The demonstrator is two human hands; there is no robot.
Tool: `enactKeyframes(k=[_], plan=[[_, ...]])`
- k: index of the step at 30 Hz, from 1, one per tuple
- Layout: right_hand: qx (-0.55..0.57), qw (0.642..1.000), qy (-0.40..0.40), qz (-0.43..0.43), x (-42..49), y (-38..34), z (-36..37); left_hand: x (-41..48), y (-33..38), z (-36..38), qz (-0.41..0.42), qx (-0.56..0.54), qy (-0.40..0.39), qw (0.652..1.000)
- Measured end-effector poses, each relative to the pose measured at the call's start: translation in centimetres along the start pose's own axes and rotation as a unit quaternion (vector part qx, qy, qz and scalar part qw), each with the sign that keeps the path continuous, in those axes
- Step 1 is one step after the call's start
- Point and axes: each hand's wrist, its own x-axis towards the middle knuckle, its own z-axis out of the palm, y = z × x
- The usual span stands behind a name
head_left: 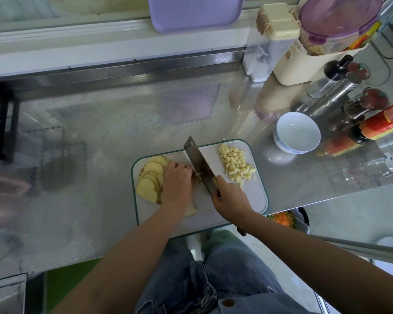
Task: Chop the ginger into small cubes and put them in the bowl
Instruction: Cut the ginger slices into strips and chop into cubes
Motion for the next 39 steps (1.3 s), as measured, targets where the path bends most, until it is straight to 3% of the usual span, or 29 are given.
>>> enactKeyframes(k=[6, 15, 24, 32, 37, 39], plan=[[0.112, 0.992, 0.051, 0.020, 0.5, 0.4, -1.2, -0.9, -0.5, -0.3, 0.017, 0.016, -0.009, 1.000], [0.038, 0.998, -0.013, -0.039, -0.8, 0.0, 0.0, -2.3, -0.4, -1.1, -0.012, -0.003, 0.037, 0.999], [0.118, 0.989, 0.046, 0.076, -0.2, 3.7, -4.0, -2.7, -0.4, -0.8, 0.027, 0.032, 0.001, 0.999], [0.334, 0.932, 0.030, 0.135, -1.0, 3.4, -5.6, -2.5, 4.4, 0.4, 0.173, 0.033, -0.007, 0.984], [0.385, 0.906, 0.055, 0.170, -1.3, 4.3, -6.5, -1.5, 5.8, 2.5, 0.114, 0.051, -0.106, 0.986], [0.386, 0.904, 0.056, 0.174, -1.3, 4.6, -6.7, -1.1, 6.2, 2.6, 0.096, 0.041, -0.106, 0.989]])
